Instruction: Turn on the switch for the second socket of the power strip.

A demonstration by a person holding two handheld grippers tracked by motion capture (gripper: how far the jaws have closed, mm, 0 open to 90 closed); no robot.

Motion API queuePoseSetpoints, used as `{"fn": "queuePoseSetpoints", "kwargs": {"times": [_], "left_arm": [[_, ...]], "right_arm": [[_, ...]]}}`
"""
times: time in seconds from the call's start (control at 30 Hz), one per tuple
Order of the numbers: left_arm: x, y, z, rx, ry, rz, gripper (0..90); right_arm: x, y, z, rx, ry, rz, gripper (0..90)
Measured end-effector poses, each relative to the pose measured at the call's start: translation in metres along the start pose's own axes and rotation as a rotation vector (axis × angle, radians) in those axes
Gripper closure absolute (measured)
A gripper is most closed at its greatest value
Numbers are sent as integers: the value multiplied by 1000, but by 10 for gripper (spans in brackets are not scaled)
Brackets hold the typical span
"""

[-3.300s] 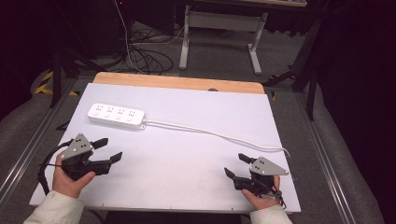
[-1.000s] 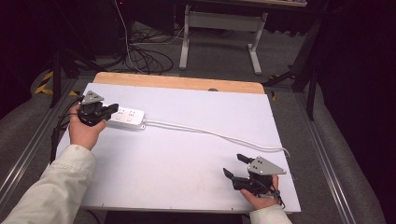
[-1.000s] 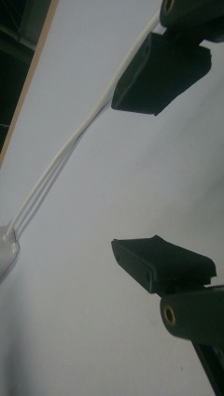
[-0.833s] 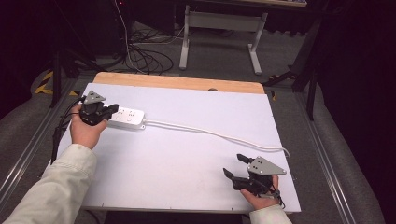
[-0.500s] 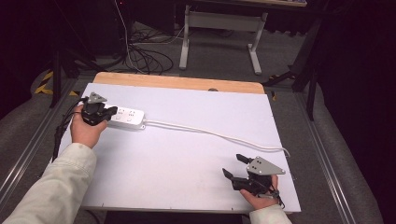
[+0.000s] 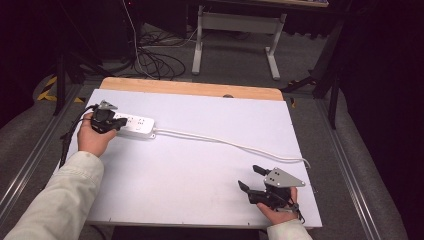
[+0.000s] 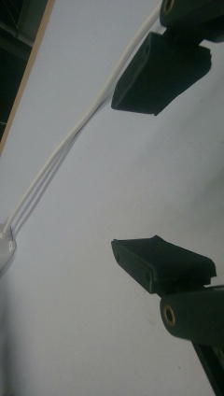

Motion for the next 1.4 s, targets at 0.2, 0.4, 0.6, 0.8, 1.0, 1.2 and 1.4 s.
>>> {"fn": "queuePoseSetpoints", "kwargs": {"times": [0.2, 0.4, 0.6, 0.8, 1.0, 1.2, 1.4], "left_arm": [[2, 3, 4, 13, -26, 41, 900], [2, 3, 7, 30, -33, 43, 900], [1, 3, 8, 48, -36, 52, 900], [0, 2, 9, 53, -40, 48, 900], [1, 3, 10, 37, -37, 31, 900], [4, 5, 11, 52, -52, 35, 900], [4, 6, 12, 63, -62, 46, 900]], "right_arm": [[0, 0, 2, 4, -2, 1, 275], [0, 0, 1, 3, -2, 3, 275], [0, 0, 1, 4, -2, -1, 275], [0, 0, 1, 5, -3, 1, 275], [0, 0, 1, 8, -1, -2, 275], [0, -1, 1, 7, -1, -4, 275], [0, -1, 1, 7, -1, -4, 275]]}}
Point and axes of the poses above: each handheld gripper's, and its own axes: z roughly forward along the jaws, x roughly out of its top, y roughly to its right, the point moved 3 cm from there along z, roughly forward along the jaws, and after that the axes turned 10 degrees about x, right-handed, at the moved point
